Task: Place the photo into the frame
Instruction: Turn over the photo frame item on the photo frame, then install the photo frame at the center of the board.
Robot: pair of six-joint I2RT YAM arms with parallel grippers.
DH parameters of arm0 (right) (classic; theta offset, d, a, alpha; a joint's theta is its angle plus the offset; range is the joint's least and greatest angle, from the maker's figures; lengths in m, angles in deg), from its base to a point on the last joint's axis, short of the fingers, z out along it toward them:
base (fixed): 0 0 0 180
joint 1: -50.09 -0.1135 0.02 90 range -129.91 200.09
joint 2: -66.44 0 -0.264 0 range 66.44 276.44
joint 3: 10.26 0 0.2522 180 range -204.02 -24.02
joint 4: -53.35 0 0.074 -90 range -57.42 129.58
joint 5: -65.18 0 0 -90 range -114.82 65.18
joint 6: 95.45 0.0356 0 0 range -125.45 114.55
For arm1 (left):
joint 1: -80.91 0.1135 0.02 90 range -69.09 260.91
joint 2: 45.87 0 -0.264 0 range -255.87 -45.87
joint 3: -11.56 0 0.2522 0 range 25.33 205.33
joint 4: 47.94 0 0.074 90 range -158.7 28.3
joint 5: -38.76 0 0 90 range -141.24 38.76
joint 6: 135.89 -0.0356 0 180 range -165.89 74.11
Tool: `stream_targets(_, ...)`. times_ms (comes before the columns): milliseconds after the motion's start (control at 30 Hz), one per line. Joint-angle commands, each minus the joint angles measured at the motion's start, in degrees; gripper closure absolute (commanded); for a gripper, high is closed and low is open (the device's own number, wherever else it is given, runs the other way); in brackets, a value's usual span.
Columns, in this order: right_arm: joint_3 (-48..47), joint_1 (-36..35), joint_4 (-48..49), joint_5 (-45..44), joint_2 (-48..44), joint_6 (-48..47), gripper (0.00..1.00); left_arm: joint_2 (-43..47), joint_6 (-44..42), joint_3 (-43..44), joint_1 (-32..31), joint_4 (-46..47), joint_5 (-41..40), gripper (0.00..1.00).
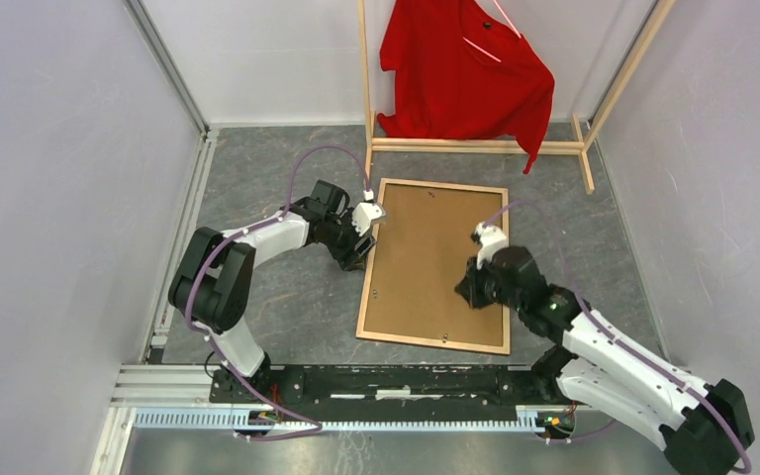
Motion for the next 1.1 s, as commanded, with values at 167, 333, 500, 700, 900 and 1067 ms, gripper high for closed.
stream_targets(167,13.07,-16.44,2.1,-8.77,-7.66,13.39,1.0,2.31,-0.71,1.24,-0.24,-1.29,0.9,0.3)
stream_targets(333,16.14,-19.73,5.12,-8.42,-7.19,16.58,1.0,2.54,-0.9,0.46,-0.24,-1.28,0.61,0.31)
stream_targets(500,17.56,-21.56,5.2,-9.61,-9.16,19.06,1.0,3.06,-1.28,-0.08,-0.28,-1.3,0.33,0.32)
stream_targets(700,18.66,-22.75,3.95,-10.03,-11.72,21.35,1.0,3.36,-1.38,-0.6,-0.23,-1.34,0.31,0.33)
stream_targets(900,19.88,-23.92,3.1,-9.77,-14.23,23.98,1.0,3.69,-1.55,-1.13,-0.28,-1.3,0.18,0.33)
stream_targets(1067,21.61,-24.1,3.87,-9.35,-15.61,25.9,0.93,3.79,-1.81,-1.33,-0.23,-1.37,0.13,0.34)
